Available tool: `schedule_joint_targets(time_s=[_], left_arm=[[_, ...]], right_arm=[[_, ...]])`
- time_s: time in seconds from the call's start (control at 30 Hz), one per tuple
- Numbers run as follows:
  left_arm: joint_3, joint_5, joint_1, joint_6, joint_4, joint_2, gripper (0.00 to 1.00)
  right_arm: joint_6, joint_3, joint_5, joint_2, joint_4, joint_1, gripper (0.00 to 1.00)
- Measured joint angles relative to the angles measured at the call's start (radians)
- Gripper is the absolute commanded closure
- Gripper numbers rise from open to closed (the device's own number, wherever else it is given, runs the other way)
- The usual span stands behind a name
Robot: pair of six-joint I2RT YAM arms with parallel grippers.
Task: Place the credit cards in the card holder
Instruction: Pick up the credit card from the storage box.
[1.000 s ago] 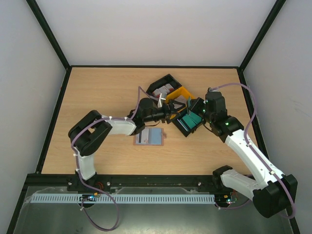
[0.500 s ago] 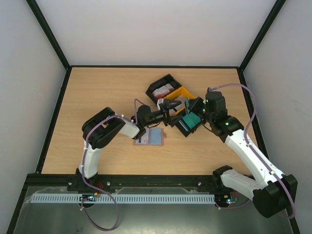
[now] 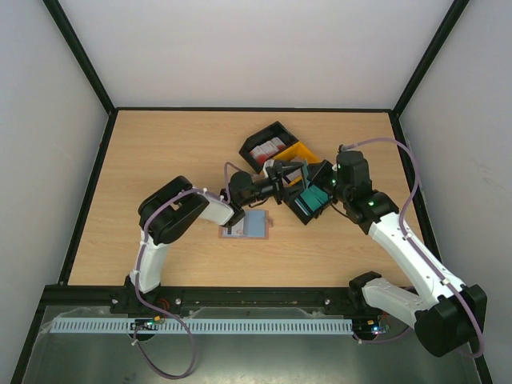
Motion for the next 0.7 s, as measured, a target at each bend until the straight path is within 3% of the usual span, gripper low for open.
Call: schedule_joint_targets(time_s=[0.47,0.7], left_arm=[[0.009,-0.002,-0.001,0.041,-0.018,-0.009,0.34],[0.013,0.004,-0.001,0.046,-0.019,-0.009,0.34]], right_arm=[[0.009,-0.023,0.015,0.001,0.002,-0.003,0.98],[0.014,-0.027,0.016,0.001,0.003,-0.005,0.98]])
